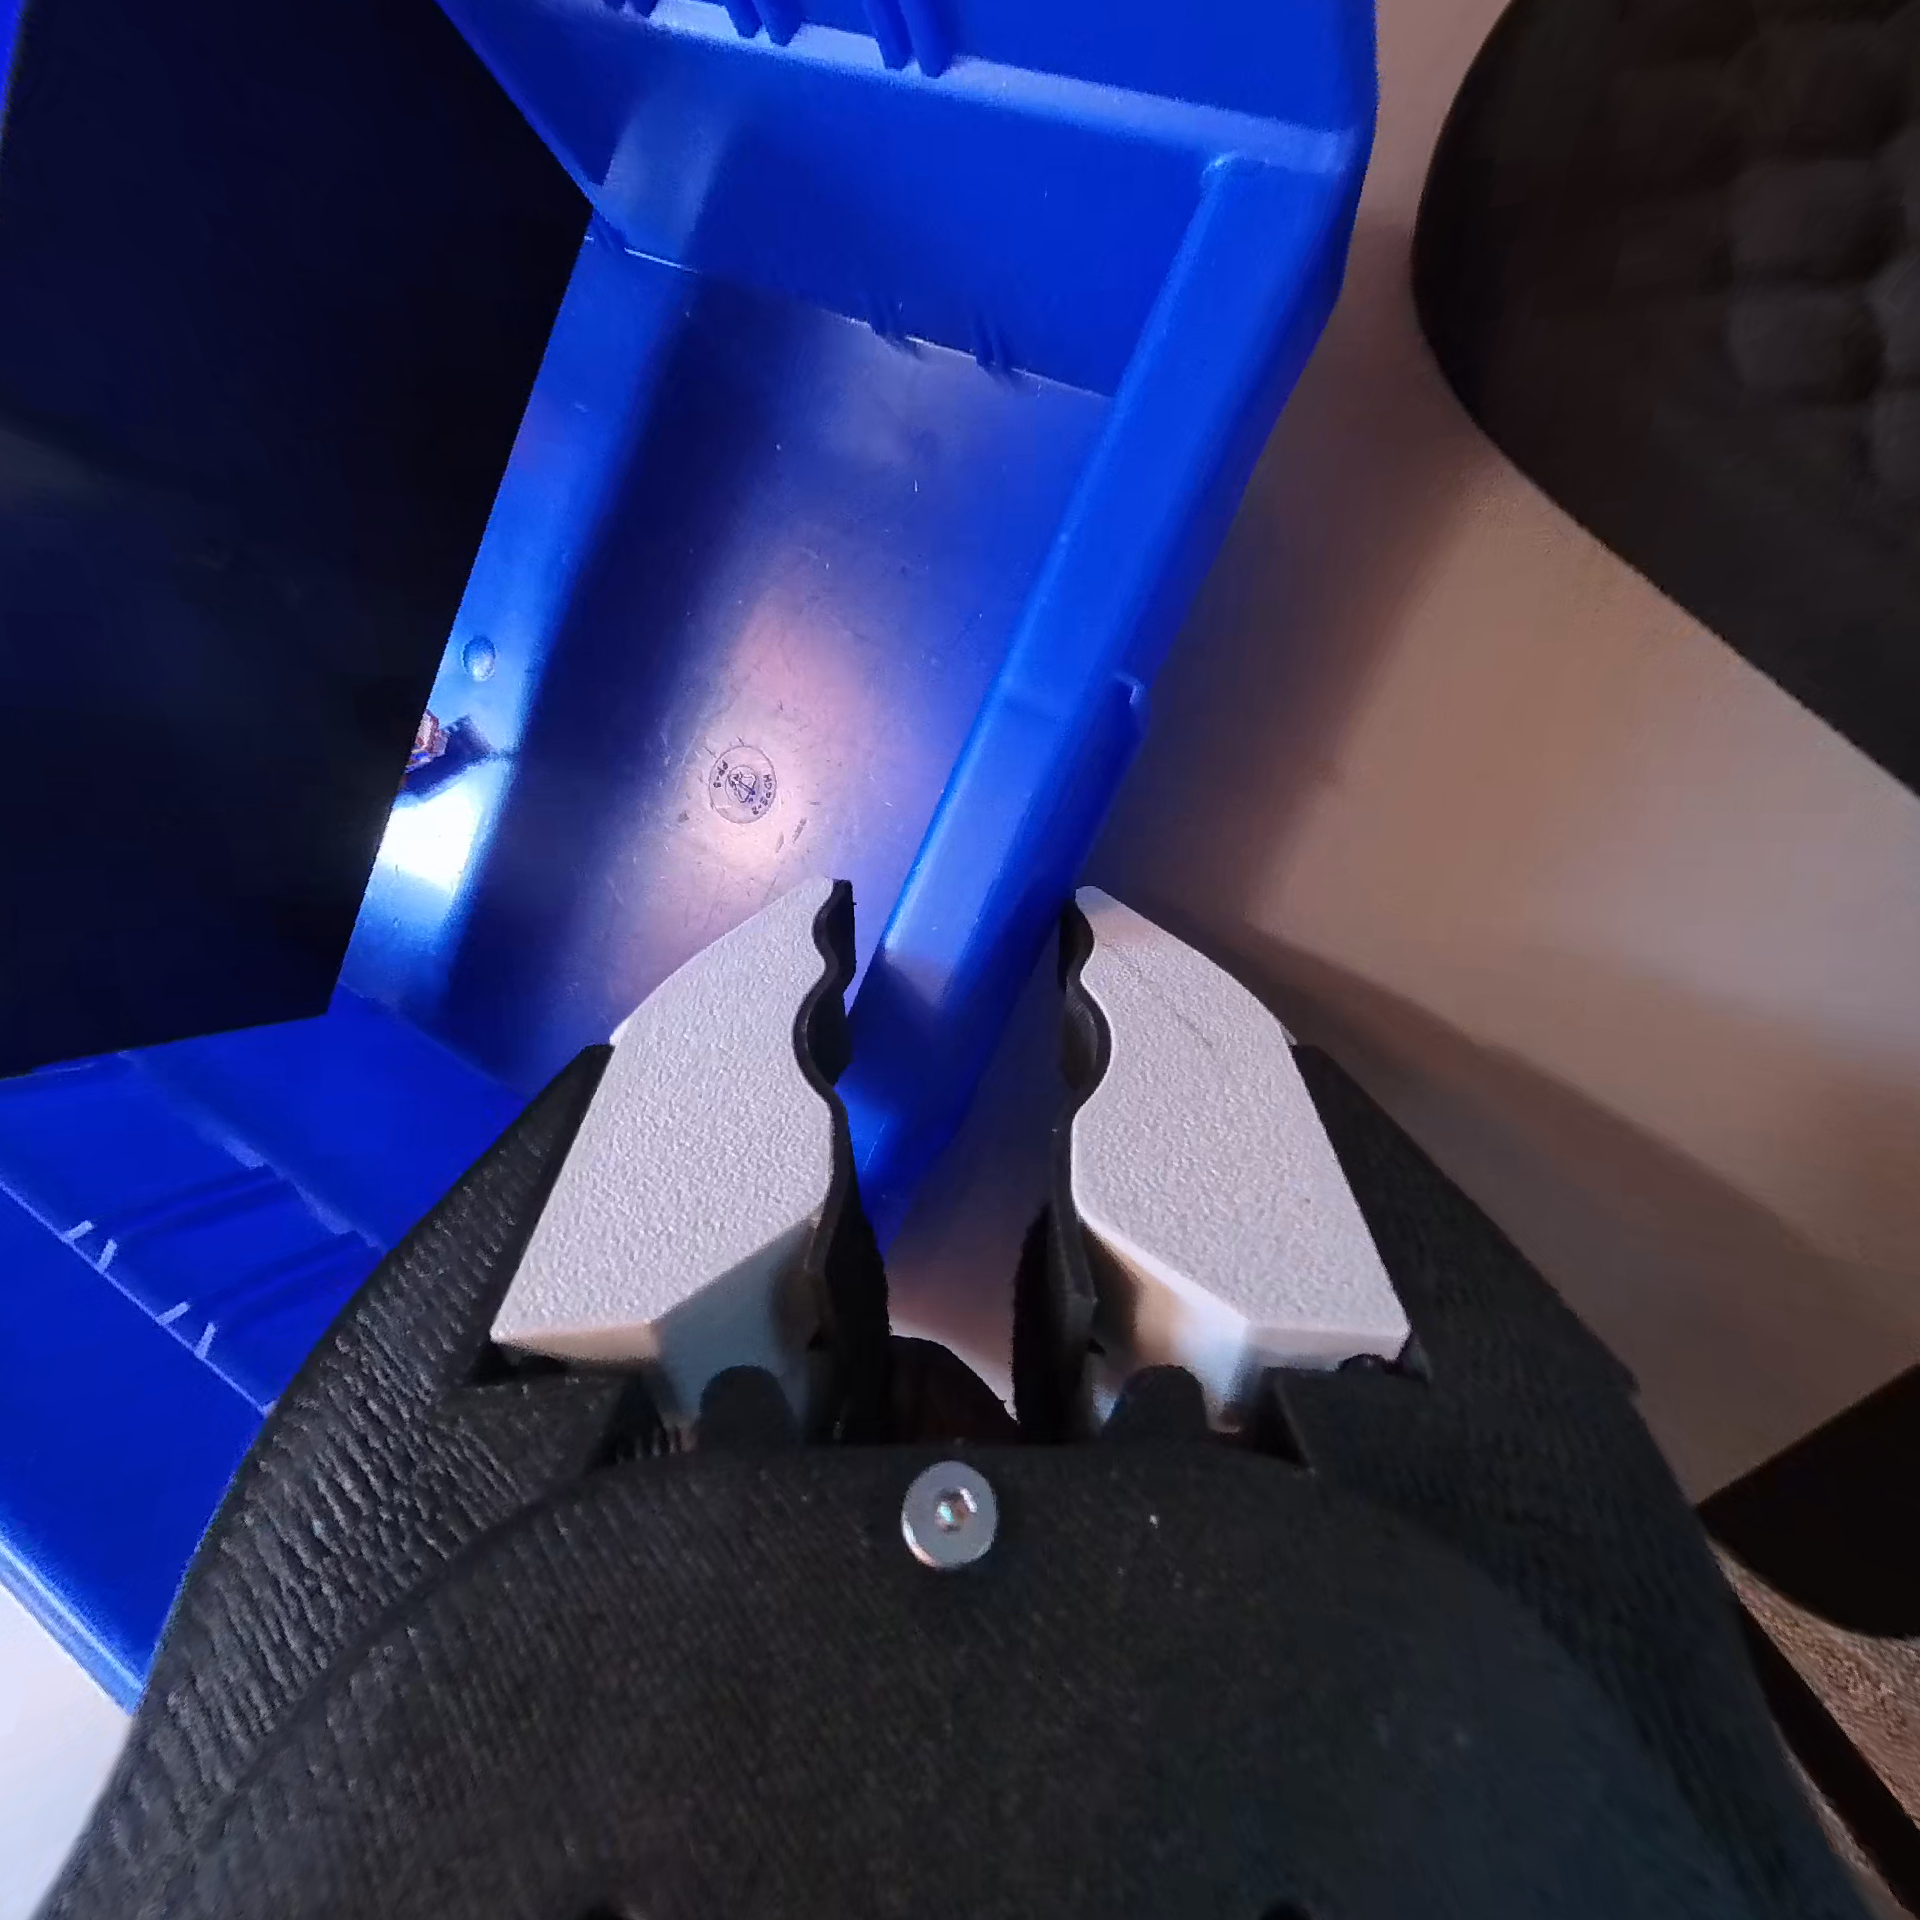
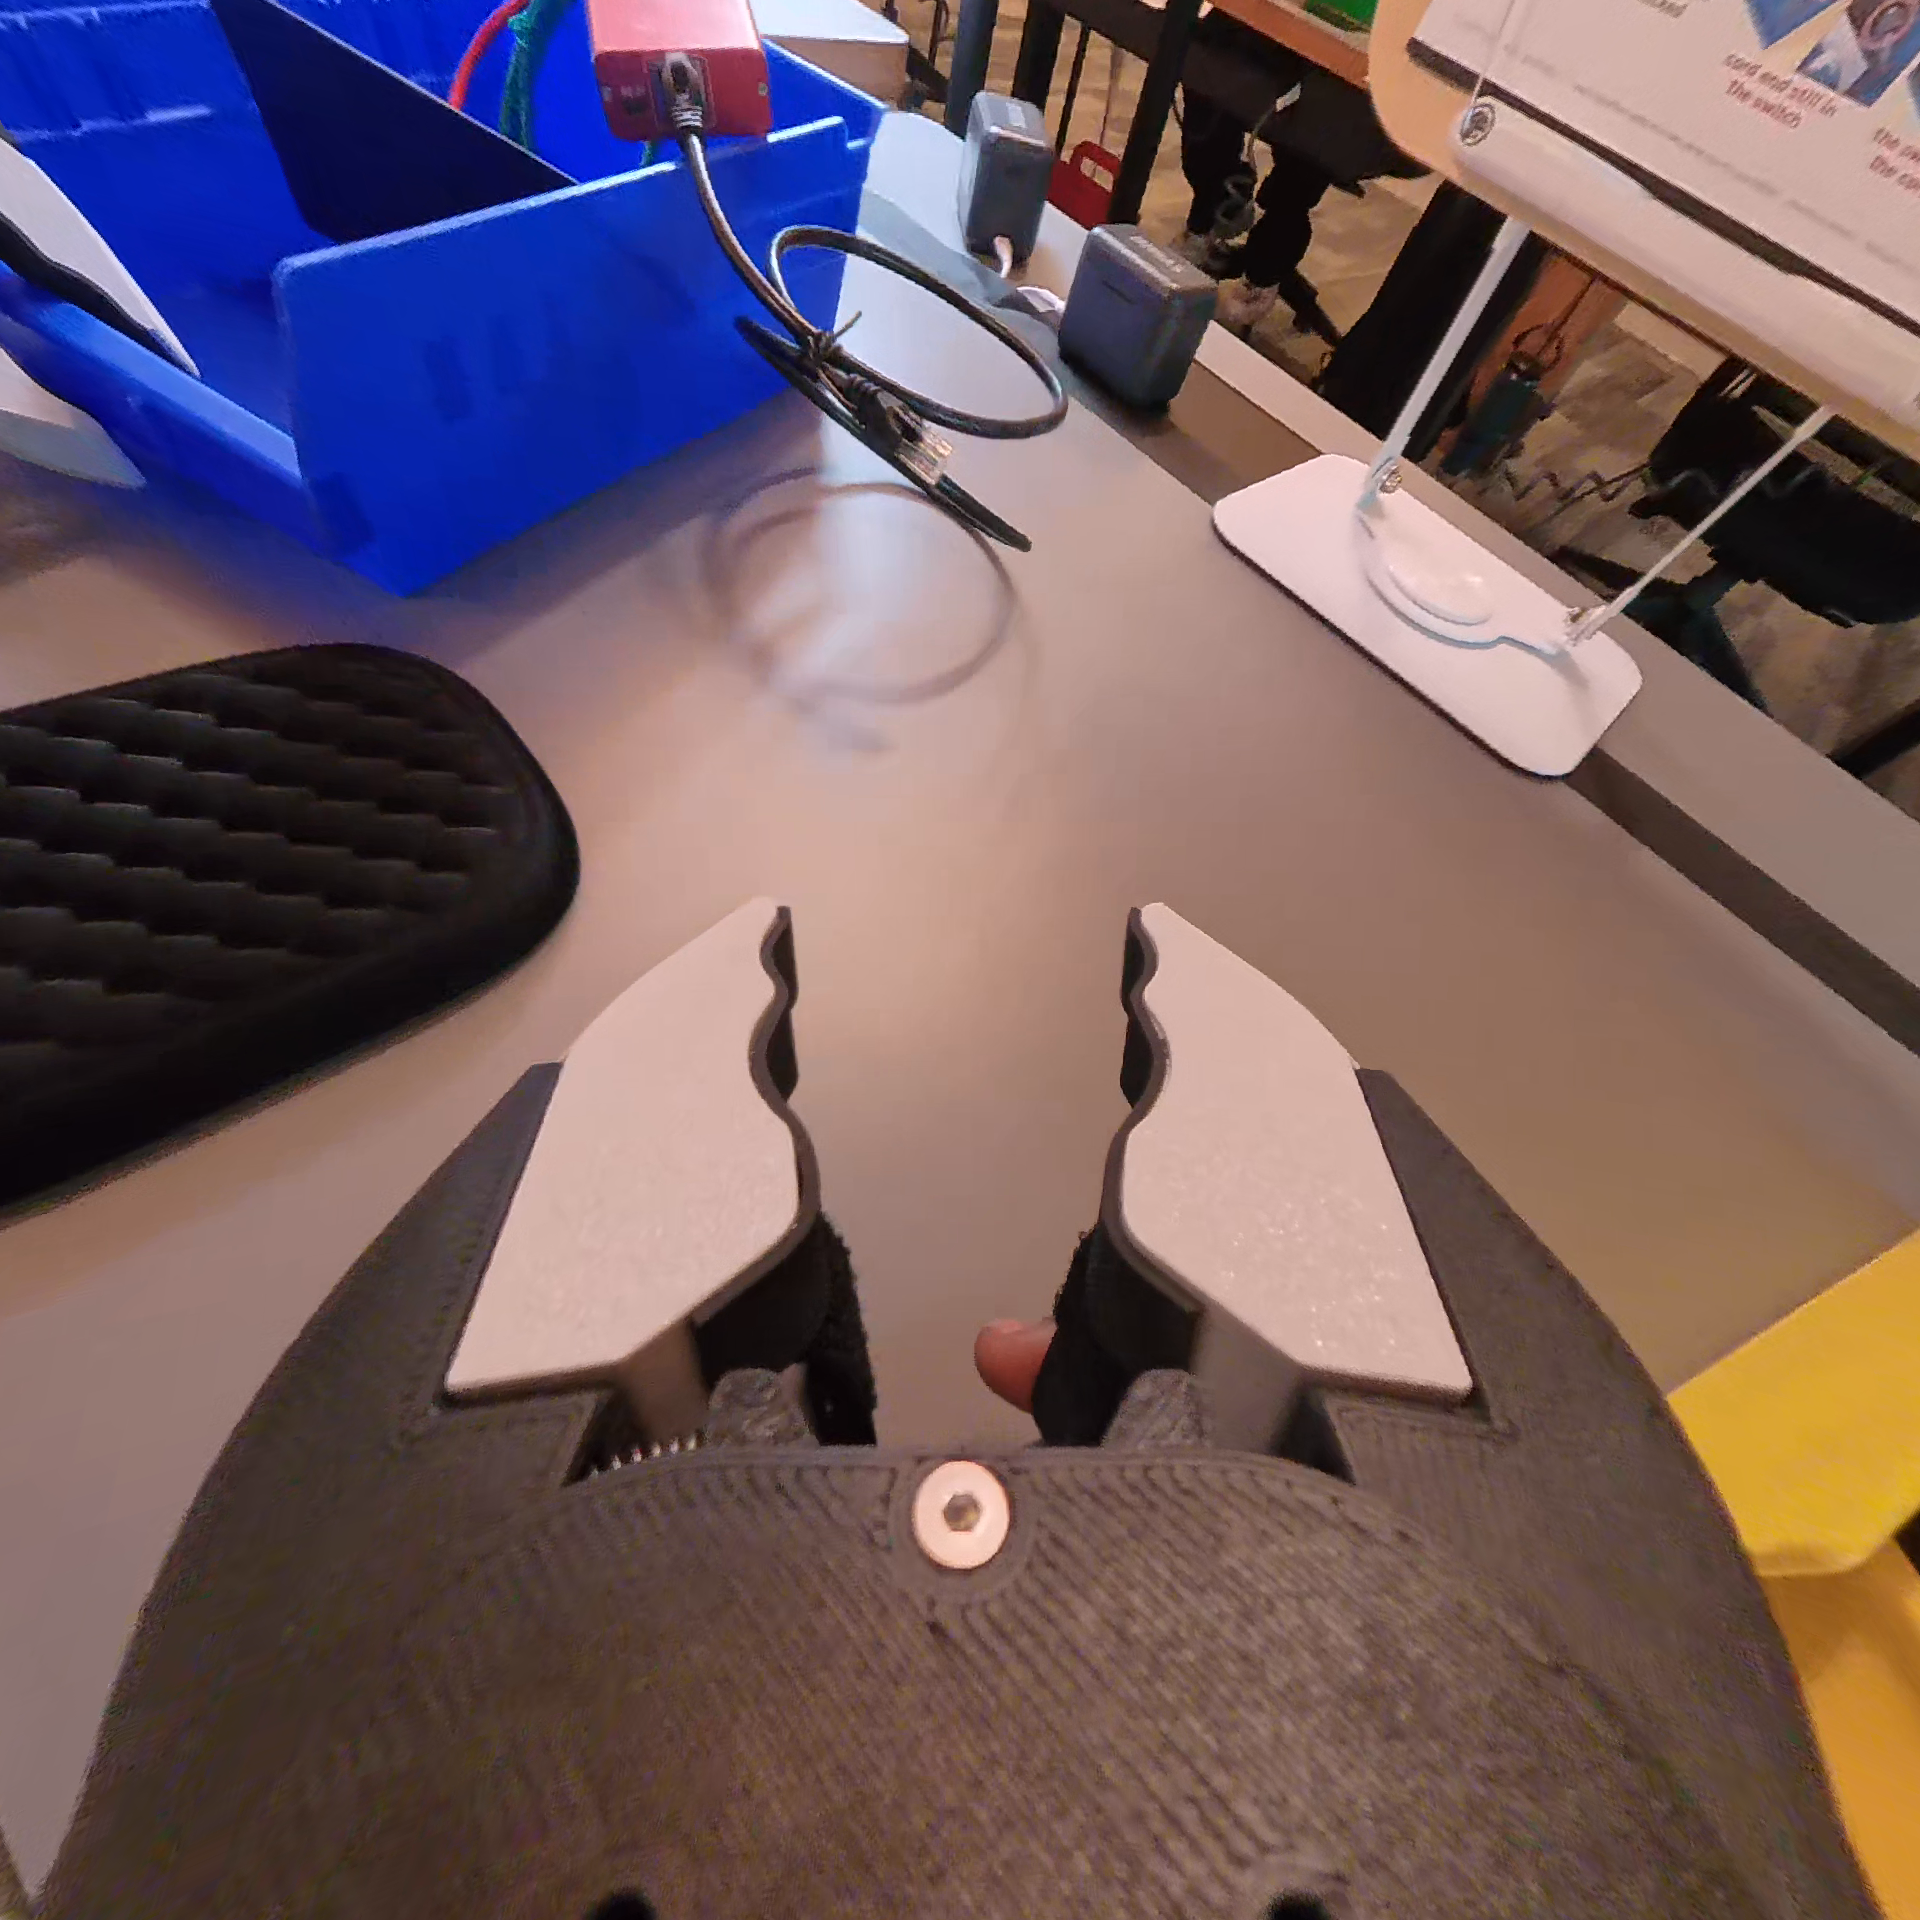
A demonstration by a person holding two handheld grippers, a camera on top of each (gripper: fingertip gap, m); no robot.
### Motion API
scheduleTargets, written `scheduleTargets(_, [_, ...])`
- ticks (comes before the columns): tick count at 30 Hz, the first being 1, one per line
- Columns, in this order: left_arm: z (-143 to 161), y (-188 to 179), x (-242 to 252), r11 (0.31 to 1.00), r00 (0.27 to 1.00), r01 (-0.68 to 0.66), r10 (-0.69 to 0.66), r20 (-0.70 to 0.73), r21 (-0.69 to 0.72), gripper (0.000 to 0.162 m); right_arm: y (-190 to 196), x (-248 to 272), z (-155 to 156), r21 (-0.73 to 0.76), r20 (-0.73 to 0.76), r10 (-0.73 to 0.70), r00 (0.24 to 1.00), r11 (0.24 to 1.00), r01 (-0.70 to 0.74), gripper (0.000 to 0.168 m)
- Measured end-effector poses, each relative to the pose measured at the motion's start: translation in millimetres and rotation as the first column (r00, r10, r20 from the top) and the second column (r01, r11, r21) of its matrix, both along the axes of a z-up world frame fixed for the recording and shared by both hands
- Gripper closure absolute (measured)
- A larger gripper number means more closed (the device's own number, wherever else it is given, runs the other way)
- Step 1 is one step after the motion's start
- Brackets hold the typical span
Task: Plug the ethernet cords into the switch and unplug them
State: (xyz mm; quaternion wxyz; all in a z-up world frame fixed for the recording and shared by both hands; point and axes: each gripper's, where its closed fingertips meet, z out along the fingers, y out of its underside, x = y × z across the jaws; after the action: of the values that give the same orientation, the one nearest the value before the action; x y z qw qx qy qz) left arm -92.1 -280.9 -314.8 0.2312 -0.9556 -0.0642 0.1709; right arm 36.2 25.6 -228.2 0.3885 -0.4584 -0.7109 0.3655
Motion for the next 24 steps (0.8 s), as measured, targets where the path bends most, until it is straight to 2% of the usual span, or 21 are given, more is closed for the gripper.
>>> scheduleTargets(6, [0,-13,9,0.999,0.999,-0.022,0.023,0.037,-0.031,0.124,-8,-5,1,-0.023,-0.012,0.013,1.0,1.0,-0.013,0.09])
scheduleTargets(8, [10,-5,16,0.999,0.999,-0.004,0.002,0.039,0.045,0.123,-11,-6,2,-0.024,-0.018,0.025,1.0,0.999,-0.026,0.084])
scheduleTargets(12, [65,24,36,0.953,0.997,0.073,-0.08,0.01,0.293,0.116,-12,-5,4,-0.035,-0.035,0.034,0.999,0.999,-0.036,0.079])
scheduleTargets(15, [112,43,36,0.9,0.997,0.073,-0.074,-0.015,0.429,0.088,-11,-4,5,-0.062,-0.055,0.034,0.998,0.997,-0.037,0.079])
scheduleTargets(17, [135,53,21,0.872,0.999,0.027,-0.012,-0.034,0.489,0.069,-12,-3,4,-0.082,-0.061,0.038,0.997,0.996,-0.043,0.079])
scheduleTargets(18, [143,57,10,0.863,0.998,-0.001,0.034,-0.056,0.505,0.066,-11,-3,4,-0.087,-0.062,0.039,0.997,0.995,-0.044,0.079])
scheduleTargets(21, [154,65,-30,0.858,0.979,-0.091,0.171,-0.114,0.506,0.067,-9,-1,4,-0.09,-0.067,0.039,0.997,0.995,-0.045,0.079])
scheduleTargets(24, [146,72,-64,0.856,0.965,-0.192,0.253,-0.065,0.48,0.069,-7,0,8,-0.103,-0.082,0.043,0.996,0.993,-0.052,0.079])
